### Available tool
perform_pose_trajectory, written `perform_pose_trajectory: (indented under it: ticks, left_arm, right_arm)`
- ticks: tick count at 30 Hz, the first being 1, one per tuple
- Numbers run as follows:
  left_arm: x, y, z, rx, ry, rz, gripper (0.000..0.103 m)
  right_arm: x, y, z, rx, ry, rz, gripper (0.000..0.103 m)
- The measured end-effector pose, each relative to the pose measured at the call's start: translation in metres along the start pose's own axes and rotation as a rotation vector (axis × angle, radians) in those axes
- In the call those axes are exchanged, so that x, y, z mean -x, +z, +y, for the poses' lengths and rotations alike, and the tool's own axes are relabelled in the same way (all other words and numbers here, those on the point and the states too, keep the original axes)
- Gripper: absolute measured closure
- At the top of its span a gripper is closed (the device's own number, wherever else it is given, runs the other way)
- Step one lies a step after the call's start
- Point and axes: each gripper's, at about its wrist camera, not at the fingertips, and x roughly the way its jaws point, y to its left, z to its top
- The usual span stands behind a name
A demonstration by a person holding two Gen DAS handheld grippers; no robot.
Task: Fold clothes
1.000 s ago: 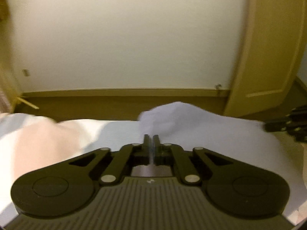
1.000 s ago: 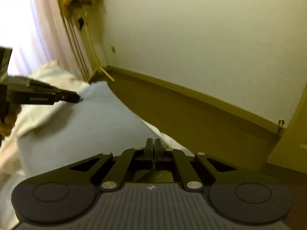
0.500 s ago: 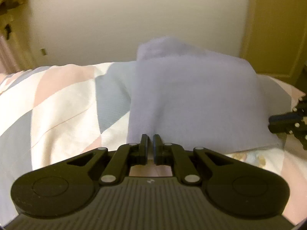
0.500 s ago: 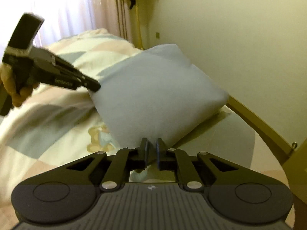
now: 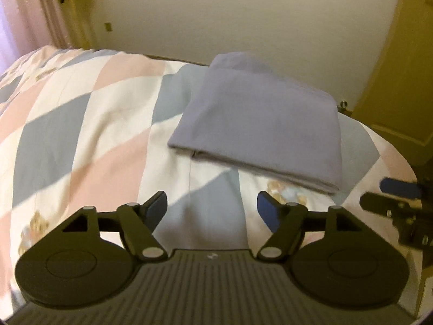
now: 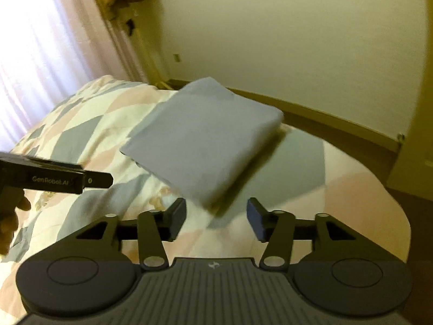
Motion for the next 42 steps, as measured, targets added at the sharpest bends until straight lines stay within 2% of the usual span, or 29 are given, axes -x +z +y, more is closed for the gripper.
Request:
perform_pose_trajectory:
  ticks: [1,3,5,9,14,18,23,28,30,33,37,42]
  left_arm:
    - [0.004,-0.004,-0.002,0.008,0.01,0.003,0.025]
    - [0.019,-0.008,-0.004,0.003,0.02,0.002,0.02]
    - [0.044,-0.012,-0.007,-0.008,0.03,-0.01,0.005]
    - [0.105,-0.014,-0.003,-0.019,0.031,-0.041,0.001]
    - [0.195,-0.025,0.013,0.005,0.016,-0.094,0.001]
    - [0.254,-0.031,0.03,0.067,-0.002,-0.09,0.001]
    - [0.316,-0.034,0.036,0.07,0.069,-0.141,0.001]
    - [0.358,-0.028,0.036,0.085,0.073,-0.166,0.001]
    - [0.373,-0.025,0.034,0.087,0.074,-0.175,0.001]
    - [0.395,-0.022,0.031,0.077,0.07,-0.202,0.001]
    - [0.409,-0.017,0.032,0.111,0.026,-0.159,0.001]
    - [0.412,-0.023,0.029,0.126,0.012,-0.118,0.001]
  right_arm:
    - [0.004,-0.004,0.002,-0.009,-0.013,-0.003,0.043]
    - [0.016,-0.009,0.012,-0.031,-0.046,-0.012,0.031]
    - [0.028,-0.009,0.025,-0.048,-0.069,-0.022,0.022]
    - [0.067,0.002,0.057,-0.054,-0.103,-0.039,0.003]
    - [0.131,0.026,0.099,-0.083,-0.134,-0.063,0.002]
    - [0.176,0.034,0.126,-0.081,-0.22,-0.074,0.0]
    - [0.232,0.036,0.159,-0.035,-0.282,-0.149,0.0]
    - [0.269,0.038,0.183,-0.016,-0.332,-0.194,0.0]
    - [0.279,0.04,0.188,-0.004,-0.306,-0.176,0.0]
    - [0.297,0.044,0.189,-0.066,-0.285,-0.161,0.0]
    - [0.314,0.044,0.186,-0.137,-0.261,-0.11,0.0]
    - [0.328,0.038,0.192,-0.112,-0.284,-0.078,0.0]
